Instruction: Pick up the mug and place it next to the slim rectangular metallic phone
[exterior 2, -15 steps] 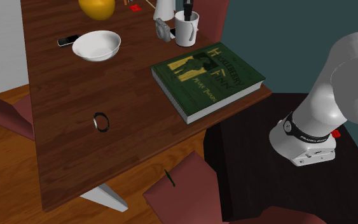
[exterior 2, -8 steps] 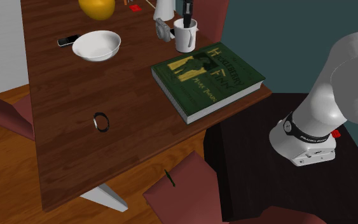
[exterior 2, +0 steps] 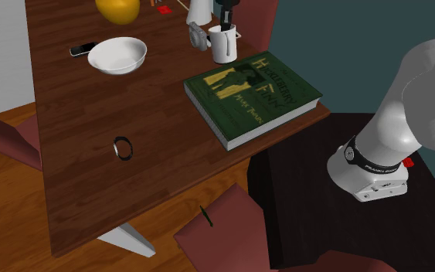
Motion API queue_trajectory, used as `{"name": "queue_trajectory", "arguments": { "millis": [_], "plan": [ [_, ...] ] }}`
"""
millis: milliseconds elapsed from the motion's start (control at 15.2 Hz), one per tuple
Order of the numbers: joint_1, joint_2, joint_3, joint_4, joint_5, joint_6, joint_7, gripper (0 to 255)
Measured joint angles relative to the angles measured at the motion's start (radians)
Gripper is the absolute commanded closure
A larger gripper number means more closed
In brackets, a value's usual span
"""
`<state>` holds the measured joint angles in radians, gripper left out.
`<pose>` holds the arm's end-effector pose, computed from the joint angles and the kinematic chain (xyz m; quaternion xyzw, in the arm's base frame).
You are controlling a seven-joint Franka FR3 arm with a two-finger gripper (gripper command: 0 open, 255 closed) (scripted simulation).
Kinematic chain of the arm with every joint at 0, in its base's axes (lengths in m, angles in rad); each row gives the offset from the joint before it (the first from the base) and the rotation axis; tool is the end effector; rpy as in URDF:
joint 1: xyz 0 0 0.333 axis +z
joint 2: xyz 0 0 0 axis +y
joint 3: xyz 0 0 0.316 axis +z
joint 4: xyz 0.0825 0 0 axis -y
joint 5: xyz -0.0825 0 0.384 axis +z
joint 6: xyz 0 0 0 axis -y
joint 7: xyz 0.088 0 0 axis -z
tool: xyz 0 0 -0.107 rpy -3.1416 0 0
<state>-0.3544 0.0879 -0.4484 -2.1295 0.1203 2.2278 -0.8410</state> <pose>0.3900 -0.3950 0.3738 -0.9994 0.0162 -0.0281 0.0123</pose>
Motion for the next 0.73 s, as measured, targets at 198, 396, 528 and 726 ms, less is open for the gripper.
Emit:
{"name": "queue_trajectory", "arguments": {
  "millis": [198,396,528,726],
  "plan": [
    [0.0,0.0,0.0,0.002,0.001,-0.006,-0.002,255],
    [-0.002,0.008,-0.001,-0.003,0.002,-0.032,-0.008,0],
    [-0.003,0.011,-0.001,-0.005,0.003,-0.04,-0.011,0],
    [0.001,0.001,0.001,-0.006,-0.003,-0.05,-0.001,0]
  ]
}}
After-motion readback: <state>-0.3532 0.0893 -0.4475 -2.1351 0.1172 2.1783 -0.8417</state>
